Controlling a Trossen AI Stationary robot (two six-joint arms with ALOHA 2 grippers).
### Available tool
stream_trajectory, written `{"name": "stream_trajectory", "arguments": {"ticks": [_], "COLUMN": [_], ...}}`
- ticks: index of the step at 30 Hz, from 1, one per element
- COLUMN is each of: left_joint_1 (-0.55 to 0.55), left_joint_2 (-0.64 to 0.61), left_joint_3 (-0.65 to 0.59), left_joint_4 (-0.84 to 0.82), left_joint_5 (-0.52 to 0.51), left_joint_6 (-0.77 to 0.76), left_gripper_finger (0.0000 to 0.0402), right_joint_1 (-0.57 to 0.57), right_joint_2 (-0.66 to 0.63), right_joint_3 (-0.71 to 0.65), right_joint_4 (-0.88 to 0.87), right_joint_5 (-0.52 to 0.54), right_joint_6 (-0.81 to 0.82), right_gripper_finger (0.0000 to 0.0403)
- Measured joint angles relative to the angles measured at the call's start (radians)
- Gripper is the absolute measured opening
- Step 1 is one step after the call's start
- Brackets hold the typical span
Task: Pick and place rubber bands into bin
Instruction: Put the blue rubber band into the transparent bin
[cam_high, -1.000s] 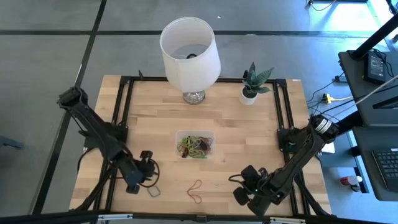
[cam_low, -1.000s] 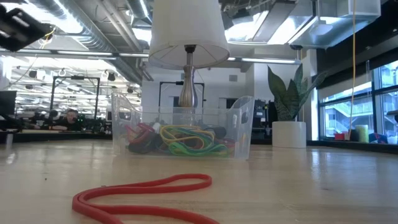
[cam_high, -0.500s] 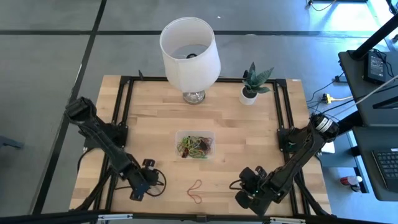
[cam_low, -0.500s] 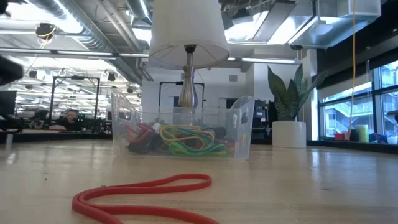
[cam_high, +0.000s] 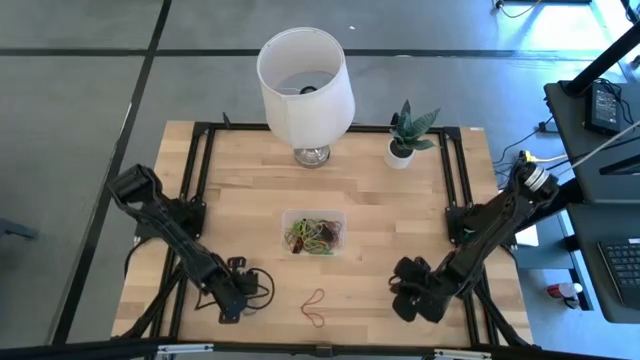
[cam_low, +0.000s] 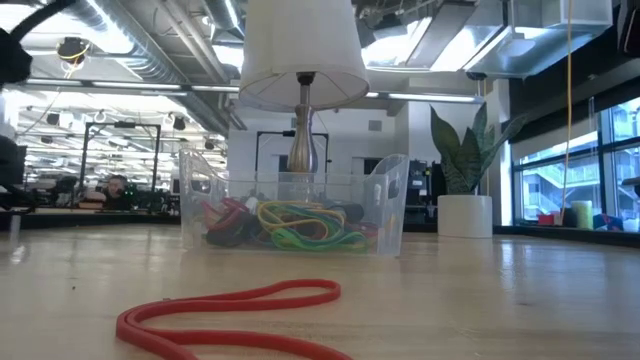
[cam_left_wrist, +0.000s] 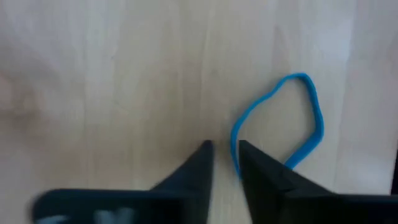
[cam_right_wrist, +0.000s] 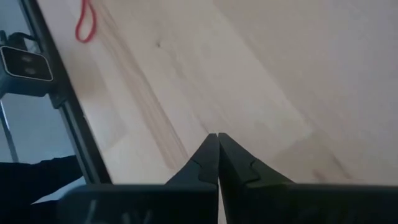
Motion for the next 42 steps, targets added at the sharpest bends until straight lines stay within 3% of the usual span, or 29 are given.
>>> {"name": "stream_trajectory", "arguments": {"ticks": [2, 5, 10, 20, 26, 28, 34, 42], "left_joint_1": [-0.002, -0.005, 0.001, 0.056, 0.165, 0.208, 0.264, 0.21], "left_joint_2": [0.006, 0.01, 0.012, 0.013, 0.012, 0.012, 0.045, 0.167], "left_joint_3": [0.01, 0.041, 0.169, 0.49, 0.629, 0.646, 0.646, 0.646], "left_joint_4": [-0.01, -0.045, -0.147, -0.486, -0.571, -0.57, -0.581, -0.611], "left_joint_5": [-0.014, -0.038, -0.036, -0.219, -0.308, -0.286, -0.098, -0.049], "left_joint_6": [-0.054, -0.113, -0.132, -0.119, 0.02, 0.082, 0.193, 0.199], "left_gripper_finger": [0.0024, 0.0005, 0.0002, 0.0001, 0.0001, 0.0001, 0.0009, 0.0094], "right_joint_1": [0.0, 0.0, 0.0, 0.0, 0.01, 0.024, 0.087, 0.149], "right_joint_2": [-0.036, -0.086, -0.148, -0.191, -0.19, -0.19, -0.19, -0.19], "right_joint_3": [-0.03, -0.068, -0.111, -0.172, -0.197, -0.198, -0.198, -0.198], "right_joint_4": [0.004, 0.001, 0.002, 0.005, 0.05, 0.057, 0.064, 0.059], "right_joint_5": [0.001, 0.002, 0.001, 0.0, 0.0, 0.0, 0.001, 0.059], "right_joint_6": [-0.005, -0.052, -0.139, -0.228, -0.228, -0.227, -0.175, -0.11], "right_gripper_finger": [0.0, 0.0, 0.0, 0.0, 0.0, 0.0, 0.0, 0.0]}}
